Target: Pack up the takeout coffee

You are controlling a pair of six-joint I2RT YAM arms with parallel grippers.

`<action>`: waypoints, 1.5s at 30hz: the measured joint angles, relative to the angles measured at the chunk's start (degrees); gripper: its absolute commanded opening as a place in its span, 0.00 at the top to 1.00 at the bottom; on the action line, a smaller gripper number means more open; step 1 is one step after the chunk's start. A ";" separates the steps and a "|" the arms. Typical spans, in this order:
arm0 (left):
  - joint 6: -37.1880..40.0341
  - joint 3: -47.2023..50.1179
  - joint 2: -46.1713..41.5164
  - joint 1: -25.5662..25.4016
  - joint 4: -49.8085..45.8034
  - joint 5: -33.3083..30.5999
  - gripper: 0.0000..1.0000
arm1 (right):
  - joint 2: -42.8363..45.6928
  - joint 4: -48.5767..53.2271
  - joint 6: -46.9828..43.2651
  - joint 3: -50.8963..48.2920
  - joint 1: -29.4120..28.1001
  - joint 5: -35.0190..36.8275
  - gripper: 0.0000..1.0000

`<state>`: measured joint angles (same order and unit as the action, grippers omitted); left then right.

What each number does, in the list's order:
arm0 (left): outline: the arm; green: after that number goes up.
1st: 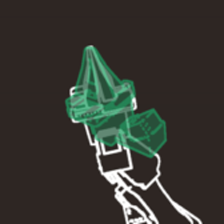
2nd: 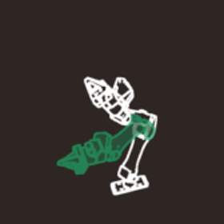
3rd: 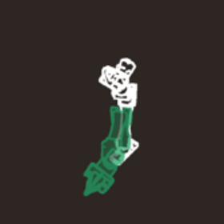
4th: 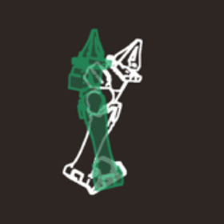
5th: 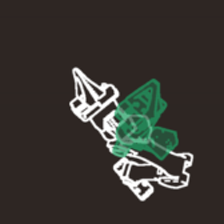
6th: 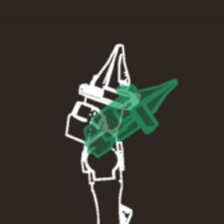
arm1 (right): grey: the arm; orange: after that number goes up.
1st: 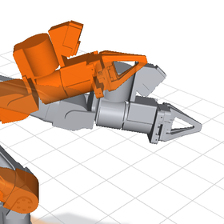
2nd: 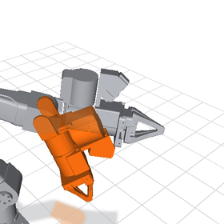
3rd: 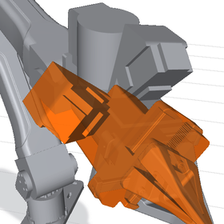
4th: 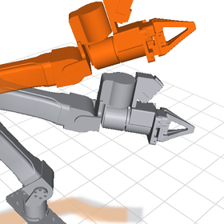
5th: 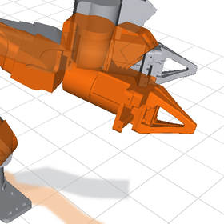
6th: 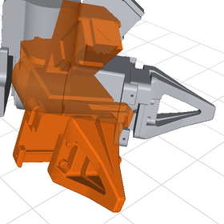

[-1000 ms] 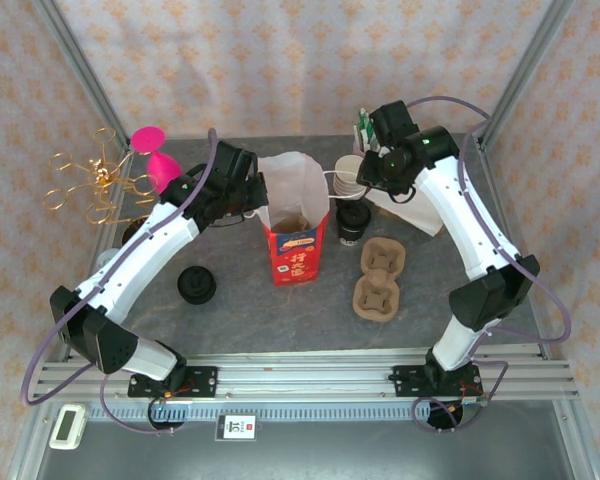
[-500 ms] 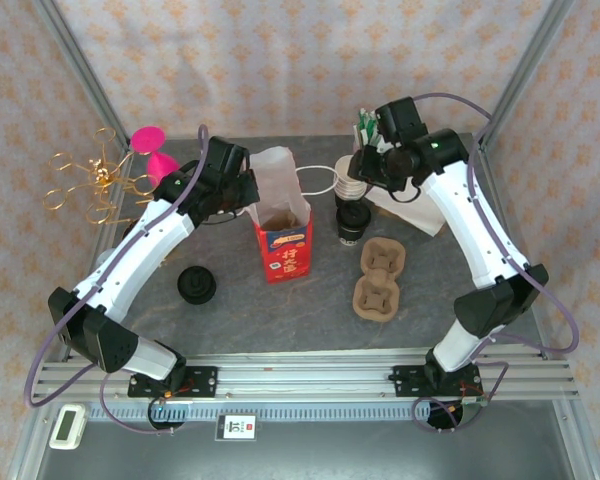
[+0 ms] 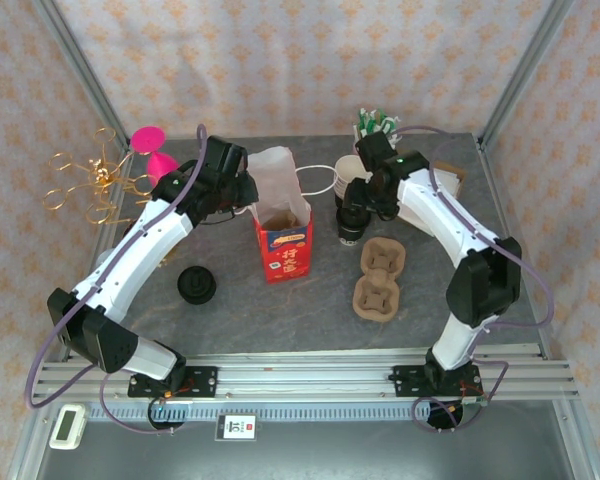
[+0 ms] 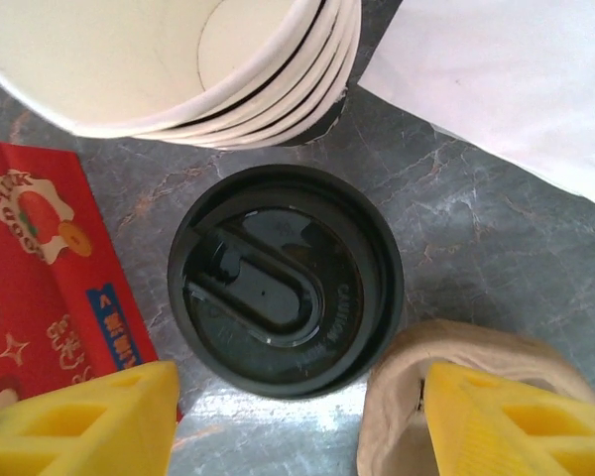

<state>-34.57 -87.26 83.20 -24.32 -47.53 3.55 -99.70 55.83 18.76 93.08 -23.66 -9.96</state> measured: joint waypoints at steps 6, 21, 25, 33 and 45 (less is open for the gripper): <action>-0.02 0.61 -1.11 0.07 0.22 0.33 0.78 | -1.88 -2.36 -0.90 -0.52 -1.42 1.49 0.23; -0.04 1.62 -1.25 0.07 0.48 0.44 0.78 | -5.55 -2.75 -1.07 -0.50 -4.26 5.38 0.16; -0.04 2.10 -1.33 0.11 0.61 0.44 0.78 | -6.14 -2.75 -1.09 -0.50 -4.42 6.16 0.19; -0.04 2.38 -1.33 0.11 0.66 0.48 0.79 | -6.95 -2.73 -1.05 -0.39 -4.42 7.82 0.18; -0.07 2.62 -1.36 0.11 0.68 0.48 0.81 | -7.96 -2.78 -1.18 0.72 -4.42 8.33 0.21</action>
<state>-34.63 -84.64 81.84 -24.21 -46.85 4.03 -107.66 53.06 17.58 93.80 -28.08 -1.63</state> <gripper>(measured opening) 0.192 0.797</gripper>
